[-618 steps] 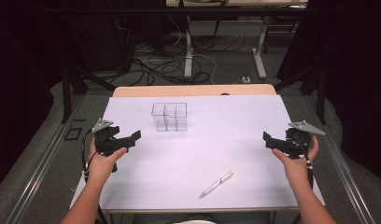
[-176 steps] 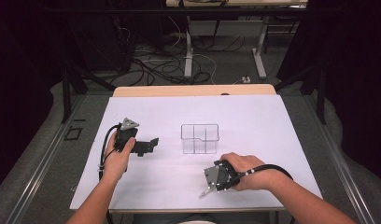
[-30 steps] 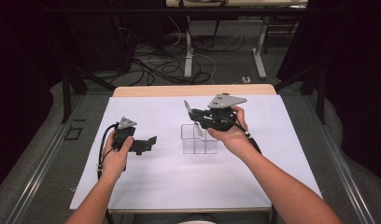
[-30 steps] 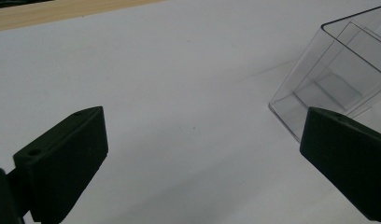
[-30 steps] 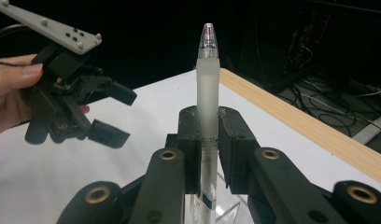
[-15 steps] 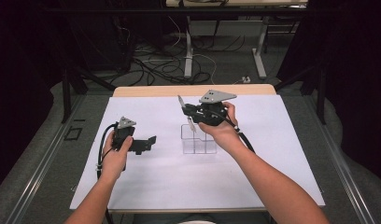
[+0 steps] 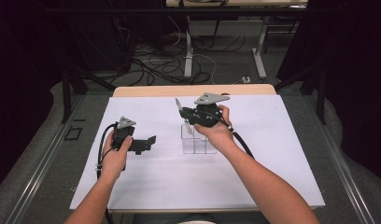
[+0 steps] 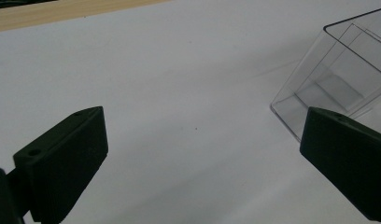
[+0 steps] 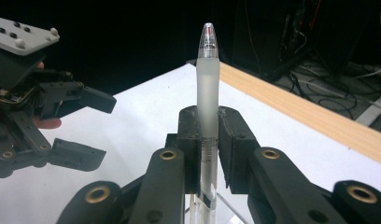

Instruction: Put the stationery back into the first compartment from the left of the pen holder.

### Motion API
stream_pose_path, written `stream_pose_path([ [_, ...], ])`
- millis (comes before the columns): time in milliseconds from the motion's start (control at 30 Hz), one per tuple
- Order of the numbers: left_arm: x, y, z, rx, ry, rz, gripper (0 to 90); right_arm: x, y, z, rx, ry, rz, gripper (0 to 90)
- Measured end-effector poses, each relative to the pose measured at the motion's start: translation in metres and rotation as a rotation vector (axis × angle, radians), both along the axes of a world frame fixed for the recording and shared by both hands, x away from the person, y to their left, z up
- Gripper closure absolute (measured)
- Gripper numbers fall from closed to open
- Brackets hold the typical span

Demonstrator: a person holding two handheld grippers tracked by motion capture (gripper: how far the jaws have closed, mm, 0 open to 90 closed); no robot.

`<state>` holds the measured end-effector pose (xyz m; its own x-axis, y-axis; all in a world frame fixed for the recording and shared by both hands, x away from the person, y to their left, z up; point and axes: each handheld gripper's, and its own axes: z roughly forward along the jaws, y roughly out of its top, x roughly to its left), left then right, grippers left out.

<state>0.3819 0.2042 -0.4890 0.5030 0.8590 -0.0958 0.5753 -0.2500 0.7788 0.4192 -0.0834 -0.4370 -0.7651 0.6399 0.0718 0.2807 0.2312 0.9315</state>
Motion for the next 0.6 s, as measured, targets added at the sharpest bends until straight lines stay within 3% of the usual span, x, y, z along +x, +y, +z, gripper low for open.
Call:
stream_pose_path([
  [333,0.000,0.000,0.000,-0.002,-0.001,0.001,0.8,0.002,0.000,-0.015,-0.018,0.084,-0.013,79.8],
  [600,0.000,-0.001,-0.001,-0.003,-0.007,0.010,0.8,0.002,0.002,-0.019,-0.024,0.096,-0.003,79.8],
])
